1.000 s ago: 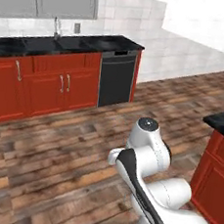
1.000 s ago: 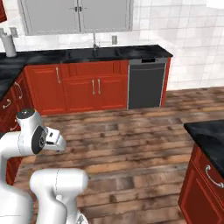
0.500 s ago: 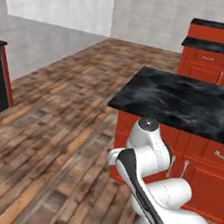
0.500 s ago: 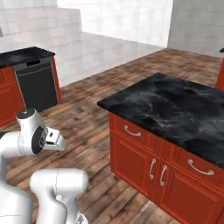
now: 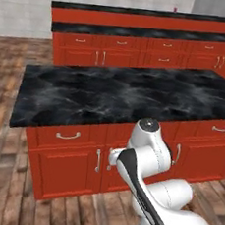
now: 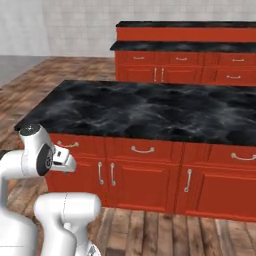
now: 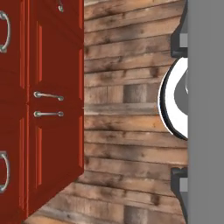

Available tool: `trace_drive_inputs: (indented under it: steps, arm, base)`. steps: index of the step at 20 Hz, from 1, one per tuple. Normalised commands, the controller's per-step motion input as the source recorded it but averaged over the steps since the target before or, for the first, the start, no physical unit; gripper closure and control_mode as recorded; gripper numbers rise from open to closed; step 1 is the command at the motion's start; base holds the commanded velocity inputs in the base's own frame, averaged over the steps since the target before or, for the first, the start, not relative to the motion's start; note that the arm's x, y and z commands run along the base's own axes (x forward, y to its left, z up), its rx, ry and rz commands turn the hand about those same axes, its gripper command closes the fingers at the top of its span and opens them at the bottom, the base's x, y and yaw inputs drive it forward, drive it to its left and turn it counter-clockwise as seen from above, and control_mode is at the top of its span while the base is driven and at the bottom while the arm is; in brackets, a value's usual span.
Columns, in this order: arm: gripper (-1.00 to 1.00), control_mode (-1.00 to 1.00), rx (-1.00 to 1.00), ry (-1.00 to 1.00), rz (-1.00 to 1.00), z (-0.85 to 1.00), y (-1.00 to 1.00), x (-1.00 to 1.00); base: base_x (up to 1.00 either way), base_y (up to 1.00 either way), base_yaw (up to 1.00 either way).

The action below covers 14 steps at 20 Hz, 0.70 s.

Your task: Four empty soda cans are scattered around the kitchen. Gather all the cans and cluster them next to the stove for recycling.

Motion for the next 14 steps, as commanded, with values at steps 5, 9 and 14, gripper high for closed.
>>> trace_drive_inputs:
  steps: [5, 9, 14]
  arm:
    - [-1.0, 1.0, 0.0, 0.0, 0.0, 0.0, 0.0, 0.0]
    - [-1.0, 1.0, 0.0, 0.0, 0.0, 0.0, 0.0, 0.0]
    - [-1.0, 1.0, 0.0, 0.0, 0.0, 0.0, 0.0, 0.0]
  base:
    - [0.08, 0.11, -0.48]
    - [0.05, 0.04, -0.16]
    - [0.2, 0.34, -0.24]
